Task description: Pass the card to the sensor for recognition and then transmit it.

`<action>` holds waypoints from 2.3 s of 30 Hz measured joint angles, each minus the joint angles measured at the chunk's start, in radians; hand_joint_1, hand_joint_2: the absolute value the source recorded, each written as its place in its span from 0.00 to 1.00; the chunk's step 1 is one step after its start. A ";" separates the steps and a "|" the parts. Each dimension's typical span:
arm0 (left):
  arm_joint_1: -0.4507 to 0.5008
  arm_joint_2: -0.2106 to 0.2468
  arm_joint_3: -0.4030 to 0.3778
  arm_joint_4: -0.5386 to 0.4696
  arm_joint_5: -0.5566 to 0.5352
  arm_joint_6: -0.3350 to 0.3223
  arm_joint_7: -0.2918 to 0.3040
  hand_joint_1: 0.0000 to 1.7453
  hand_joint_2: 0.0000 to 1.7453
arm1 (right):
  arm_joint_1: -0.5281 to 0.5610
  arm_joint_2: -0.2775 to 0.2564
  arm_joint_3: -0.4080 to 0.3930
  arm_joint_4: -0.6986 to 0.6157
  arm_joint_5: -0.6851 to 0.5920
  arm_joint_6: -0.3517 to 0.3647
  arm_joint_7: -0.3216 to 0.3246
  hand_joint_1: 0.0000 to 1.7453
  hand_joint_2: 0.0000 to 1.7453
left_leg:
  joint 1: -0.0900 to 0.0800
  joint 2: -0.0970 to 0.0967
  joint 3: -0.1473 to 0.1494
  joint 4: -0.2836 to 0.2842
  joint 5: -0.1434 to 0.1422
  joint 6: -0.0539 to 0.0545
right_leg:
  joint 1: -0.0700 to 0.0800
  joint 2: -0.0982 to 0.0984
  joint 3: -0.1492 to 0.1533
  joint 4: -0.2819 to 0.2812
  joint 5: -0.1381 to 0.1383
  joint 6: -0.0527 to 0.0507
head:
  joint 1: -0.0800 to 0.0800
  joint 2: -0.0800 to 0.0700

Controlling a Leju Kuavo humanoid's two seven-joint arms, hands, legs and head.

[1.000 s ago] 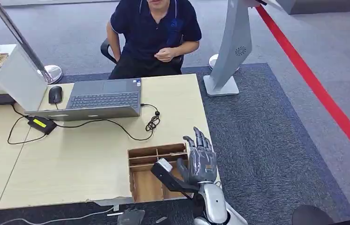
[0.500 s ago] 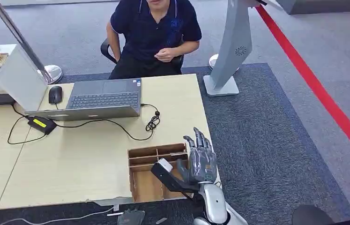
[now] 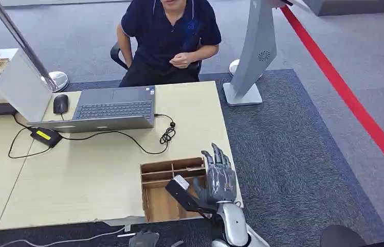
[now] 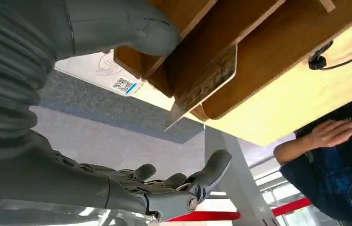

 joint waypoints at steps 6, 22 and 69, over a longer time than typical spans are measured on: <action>0.000 0.000 0.001 0.000 -0.001 -0.007 0.002 0.00 1.00 | -0.004 0.003 0.001 0.006 -0.005 0.003 0.000 0.28 1.00 | 0.000 0.000 0.000 0.000 0.000 0.000 | 0.000 0.000 0.000 0.000 0.000 0.000 | 0.000 0.000; 0.002 0.000 0.025 -0.011 -0.027 -0.017 0.002 0.00 1.00 | -0.018 0.023 -0.001 0.030 0.016 0.006 -0.018 0.29 1.00 | 0.000 0.000 0.000 0.000 0.000 0.000 | 0.000 0.000 0.000 0.000 0.000 0.000 | 0.000 0.000; 0.008 0.000 0.050 -0.011 -0.045 -0.008 -0.010 0.00 1.00 | -0.003 -0.002 0.000 0.010 0.045 0.000 0.015 0.29 1.00 | 0.000 0.000 0.000 0.000 0.000 0.000 | 0.000 0.000 0.000 0.000 0.000 0.000 | 0.000 0.000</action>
